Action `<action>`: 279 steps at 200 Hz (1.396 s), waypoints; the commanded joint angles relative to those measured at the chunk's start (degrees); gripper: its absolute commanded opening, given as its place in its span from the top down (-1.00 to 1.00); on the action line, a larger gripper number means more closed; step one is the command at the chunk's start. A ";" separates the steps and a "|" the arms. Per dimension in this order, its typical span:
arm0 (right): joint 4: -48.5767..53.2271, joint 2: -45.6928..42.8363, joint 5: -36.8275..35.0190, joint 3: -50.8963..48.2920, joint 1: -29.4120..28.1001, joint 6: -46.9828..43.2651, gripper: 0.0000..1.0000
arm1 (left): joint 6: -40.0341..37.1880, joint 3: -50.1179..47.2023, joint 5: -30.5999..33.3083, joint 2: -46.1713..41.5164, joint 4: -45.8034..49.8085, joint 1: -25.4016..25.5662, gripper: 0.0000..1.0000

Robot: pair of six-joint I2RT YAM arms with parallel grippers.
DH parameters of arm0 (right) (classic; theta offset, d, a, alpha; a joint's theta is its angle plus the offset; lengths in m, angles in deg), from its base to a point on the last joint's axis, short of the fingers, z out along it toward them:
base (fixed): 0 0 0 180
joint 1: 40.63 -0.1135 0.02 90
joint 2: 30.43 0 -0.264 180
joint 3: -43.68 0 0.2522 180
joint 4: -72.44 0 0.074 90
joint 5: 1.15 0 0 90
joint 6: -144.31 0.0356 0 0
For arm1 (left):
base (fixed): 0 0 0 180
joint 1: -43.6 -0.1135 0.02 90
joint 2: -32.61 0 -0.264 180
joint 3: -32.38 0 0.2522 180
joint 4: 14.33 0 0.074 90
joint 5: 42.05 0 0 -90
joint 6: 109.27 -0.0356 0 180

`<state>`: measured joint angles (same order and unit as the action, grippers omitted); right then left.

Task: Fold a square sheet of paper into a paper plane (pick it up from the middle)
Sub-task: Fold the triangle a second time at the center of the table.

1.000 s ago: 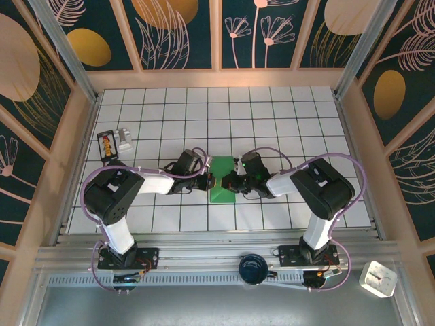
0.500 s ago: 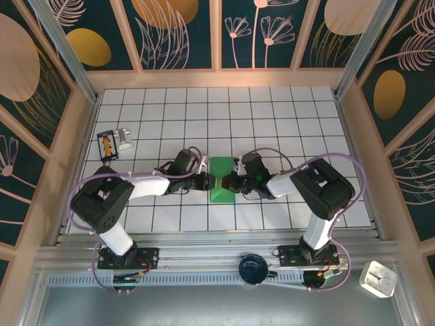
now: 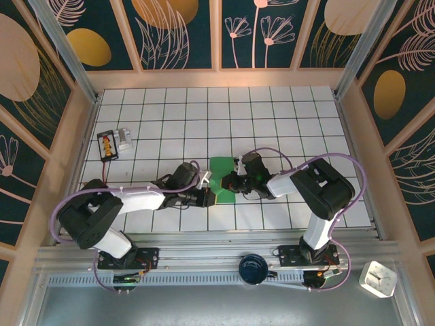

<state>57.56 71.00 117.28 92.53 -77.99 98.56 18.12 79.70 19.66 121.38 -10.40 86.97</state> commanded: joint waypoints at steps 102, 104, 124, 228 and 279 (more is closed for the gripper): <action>7.41 1.76 -3.72 -1.52 0.63 -2.16 1.00 | -2.80 4.76 6.93 6.37 3.70 -0.32 0.96; 7.45 1.76 -3.77 -1.52 0.63 -2.15 1.00 | -2.83 4.80 7.11 6.38 3.79 -0.40 0.96; 7.79 1.53 -4.16 -1.74 0.72 -2.42 1.00 | -2.78 4.15 7.55 6.24 3.85 -0.97 0.98; 8.34 1.72 -4.36 -1.60 0.98 -3.13 1.00 | 0.07 4.79 0.18 5.97 -3.21 -1.76 0.96; 8.17 1.42 -4.39 -1.78 0.97 -3.00 1.00 | 0.30 6.50 3.33 8.79 -3.08 -1.83 1.00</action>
<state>57.69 70.97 117.28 92.53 -77.93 97.66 17.51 84.75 21.71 128.48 -11.99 85.49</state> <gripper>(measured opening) 0.045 0.043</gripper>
